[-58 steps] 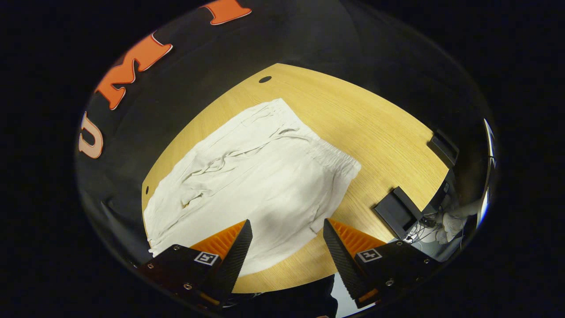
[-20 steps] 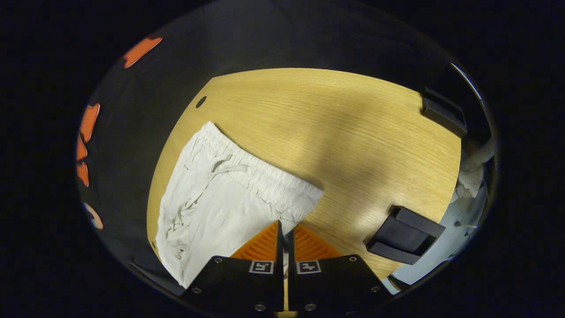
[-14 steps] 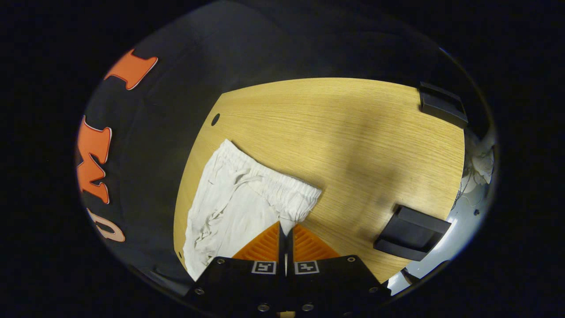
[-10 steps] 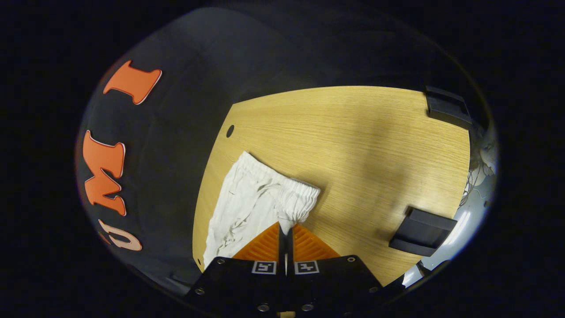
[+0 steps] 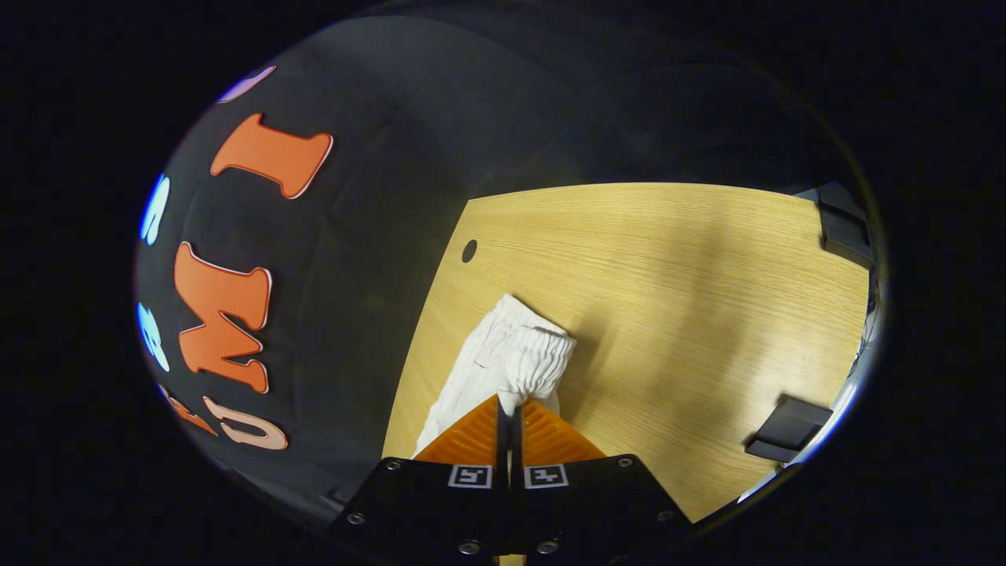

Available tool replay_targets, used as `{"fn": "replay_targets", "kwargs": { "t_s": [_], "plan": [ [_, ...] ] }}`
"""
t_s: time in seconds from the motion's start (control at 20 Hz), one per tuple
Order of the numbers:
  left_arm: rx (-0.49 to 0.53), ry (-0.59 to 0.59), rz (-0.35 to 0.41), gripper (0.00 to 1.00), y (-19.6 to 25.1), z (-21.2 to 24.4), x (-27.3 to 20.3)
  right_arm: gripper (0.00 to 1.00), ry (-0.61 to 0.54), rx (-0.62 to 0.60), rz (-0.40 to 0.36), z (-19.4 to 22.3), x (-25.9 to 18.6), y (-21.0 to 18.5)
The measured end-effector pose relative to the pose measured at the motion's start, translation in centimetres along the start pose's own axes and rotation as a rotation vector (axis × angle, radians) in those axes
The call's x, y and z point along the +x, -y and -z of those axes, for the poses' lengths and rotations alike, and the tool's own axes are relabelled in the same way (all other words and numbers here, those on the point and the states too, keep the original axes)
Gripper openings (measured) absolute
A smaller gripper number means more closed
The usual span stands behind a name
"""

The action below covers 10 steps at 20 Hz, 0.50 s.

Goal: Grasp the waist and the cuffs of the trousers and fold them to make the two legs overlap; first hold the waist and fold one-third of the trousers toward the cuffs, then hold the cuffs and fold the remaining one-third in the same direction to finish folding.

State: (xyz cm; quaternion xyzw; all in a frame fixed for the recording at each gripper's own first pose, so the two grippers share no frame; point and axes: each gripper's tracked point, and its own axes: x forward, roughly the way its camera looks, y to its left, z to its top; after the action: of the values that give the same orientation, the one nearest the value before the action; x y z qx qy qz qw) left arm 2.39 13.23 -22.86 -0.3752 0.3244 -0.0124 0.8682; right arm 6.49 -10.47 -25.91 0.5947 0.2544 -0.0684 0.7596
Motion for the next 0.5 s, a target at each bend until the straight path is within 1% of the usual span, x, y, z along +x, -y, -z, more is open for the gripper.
{"fn": "replay_targets", "kwargs": {
  "t_s": [0.15,0.3,0.5],
  "plan": [
    [0.014,0.025,0.015,0.04,1.9,-1.7,0.8,0.01,-0.002,0.008,-0.051,-0.7,0.8,-1.4],
    [0.017,0.06,0.048,0.04,4.0,-4.0,2.0,0.0,0.005,0.031,-0.09,-1.4,1.3,-2.9],
    [0.005,0.037,0.094,0.04,5.1,-6.5,4.5,0.0,0.031,0.052,-0.111,-2.2,2.6,-5.2]
  ]
}}
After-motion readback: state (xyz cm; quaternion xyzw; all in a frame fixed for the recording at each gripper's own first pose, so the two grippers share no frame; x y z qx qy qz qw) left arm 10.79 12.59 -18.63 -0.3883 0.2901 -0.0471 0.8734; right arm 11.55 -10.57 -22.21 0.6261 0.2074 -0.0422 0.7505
